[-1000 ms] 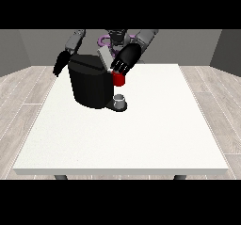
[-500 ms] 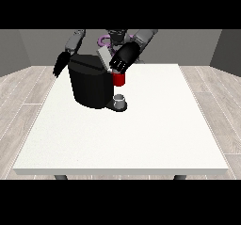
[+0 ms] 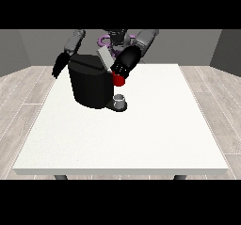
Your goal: Insert the coffee pod into the coffee machine and close the lid
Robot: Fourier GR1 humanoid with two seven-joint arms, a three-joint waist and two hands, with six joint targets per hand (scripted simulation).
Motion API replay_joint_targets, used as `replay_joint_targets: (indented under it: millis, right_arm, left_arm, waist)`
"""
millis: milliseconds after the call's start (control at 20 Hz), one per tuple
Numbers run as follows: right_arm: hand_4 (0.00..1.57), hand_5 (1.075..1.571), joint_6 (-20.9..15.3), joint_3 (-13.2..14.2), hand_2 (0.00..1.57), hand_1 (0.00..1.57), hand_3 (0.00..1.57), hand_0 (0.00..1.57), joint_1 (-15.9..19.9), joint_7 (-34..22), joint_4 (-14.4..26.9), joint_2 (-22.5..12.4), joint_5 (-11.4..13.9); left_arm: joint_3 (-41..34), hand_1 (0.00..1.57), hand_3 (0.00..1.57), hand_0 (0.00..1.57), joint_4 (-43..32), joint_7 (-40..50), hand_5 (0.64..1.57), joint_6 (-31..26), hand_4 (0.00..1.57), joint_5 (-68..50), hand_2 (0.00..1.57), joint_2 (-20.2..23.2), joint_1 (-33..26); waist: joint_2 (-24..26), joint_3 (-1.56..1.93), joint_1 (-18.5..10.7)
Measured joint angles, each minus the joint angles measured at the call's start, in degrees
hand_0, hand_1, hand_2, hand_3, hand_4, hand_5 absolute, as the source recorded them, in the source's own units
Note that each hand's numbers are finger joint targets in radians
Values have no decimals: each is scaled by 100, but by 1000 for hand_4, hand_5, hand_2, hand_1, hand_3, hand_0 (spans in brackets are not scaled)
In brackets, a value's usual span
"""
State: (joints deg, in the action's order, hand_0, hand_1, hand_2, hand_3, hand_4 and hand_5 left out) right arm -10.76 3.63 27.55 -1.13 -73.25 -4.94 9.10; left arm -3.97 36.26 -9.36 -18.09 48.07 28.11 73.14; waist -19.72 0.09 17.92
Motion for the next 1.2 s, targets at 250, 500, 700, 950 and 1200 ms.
replay_joint_targets:
  millis: [250, 500, 700, 950, 1200]
  right_arm:
    - [85, 1571, -7, 3, 0, 0, 0, 0, -125, 160, 54, 8, 9]
    - [0, 1571, -25, 11, 0, 0, 0, 0, -88, 223, 75, 3, 21]
    - [147, 1571, -88, -27, 0, 0, 0, 0, 76, 86, 41, 4, 99]
    - [160, 1571, -77, -86, 0, 0, 0, 0, 72, 135, 43, 13, 148]
    - [202, 1571, -104, -25, 0, 0, 0, 0, 159, 10, 35, -43, 153]
  left_arm:
    - [-38, 1138, 963, 1138, -30, -85, 1571, 51, 0, -16, 1136, -89, -58]
    - [-158, 1247, 954, 1247, 9, -218, 1571, 225, 0, -52, 1210, -56, 20]
    - [-201, 1232, 967, 1232, -9, -346, 1571, 290, 0, -29, 1211, 32, 110]
    - [-171, 1088, 800, 1088, 27, -480, 1571, 384, 0, 75, 1075, 128, 149]
    - [-58, 742, 653, 742, 92, -665, 1571, 509, 0, 232, 871, 160, 119]
  waist:
    - [22, -3, -35]
    - [-93, -5, -11]
    - [-199, -2, 18]
    - [-283, 4, 81]
    - [-275, 17, 38]
